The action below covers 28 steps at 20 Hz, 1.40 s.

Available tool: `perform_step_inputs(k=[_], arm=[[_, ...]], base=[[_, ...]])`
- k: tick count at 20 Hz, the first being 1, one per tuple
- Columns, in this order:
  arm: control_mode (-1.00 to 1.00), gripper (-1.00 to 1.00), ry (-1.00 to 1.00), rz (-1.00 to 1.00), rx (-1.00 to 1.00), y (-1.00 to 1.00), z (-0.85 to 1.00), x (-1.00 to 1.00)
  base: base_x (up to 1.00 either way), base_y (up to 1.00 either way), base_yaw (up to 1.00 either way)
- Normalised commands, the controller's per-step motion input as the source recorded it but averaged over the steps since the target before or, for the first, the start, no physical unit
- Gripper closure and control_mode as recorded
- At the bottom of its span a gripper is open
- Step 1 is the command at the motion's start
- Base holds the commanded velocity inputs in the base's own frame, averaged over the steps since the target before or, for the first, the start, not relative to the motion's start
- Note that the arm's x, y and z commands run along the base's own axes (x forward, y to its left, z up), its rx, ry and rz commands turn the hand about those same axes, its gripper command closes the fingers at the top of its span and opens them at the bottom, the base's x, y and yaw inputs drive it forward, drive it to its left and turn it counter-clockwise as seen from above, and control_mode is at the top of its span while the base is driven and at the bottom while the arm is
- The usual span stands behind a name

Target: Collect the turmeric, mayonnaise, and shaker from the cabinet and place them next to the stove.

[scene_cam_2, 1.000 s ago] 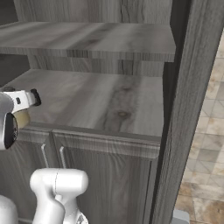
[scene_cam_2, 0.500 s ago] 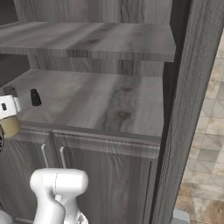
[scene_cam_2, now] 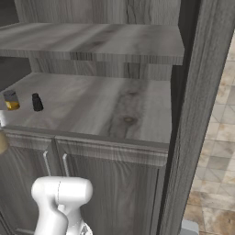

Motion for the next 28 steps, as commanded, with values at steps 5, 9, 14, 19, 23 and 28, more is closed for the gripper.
perform_step_inputs(k=[5,9,14,19,23,28], arm=[[-1.00,1.00,0.00,0.00,0.00,0.00,-0.11,-0.48],[-1.00,1.00,-0.01,0.00,0.00,0.00,-0.17,-0.45],[1.00,1.00,-0.01,0.00,0.00,0.00,-0.04,-0.09],[1.00,1.00,0.00,0.00,0.00,0.00,0.00,0.00],[1.00,1.00,0.00,0.00,0.00,0.00,0.00,0.00],[1.00,1.00,0.00,0.00,0.00,0.00,0.00,0.00]], base=[[0.00,0.00,0.00],[0.00,0.00,0.00],[-0.37,-0.06,0.00],[-0.58,-0.02,0.00],[-0.70,0.00,0.00],[-0.77,0.00,0.00]])
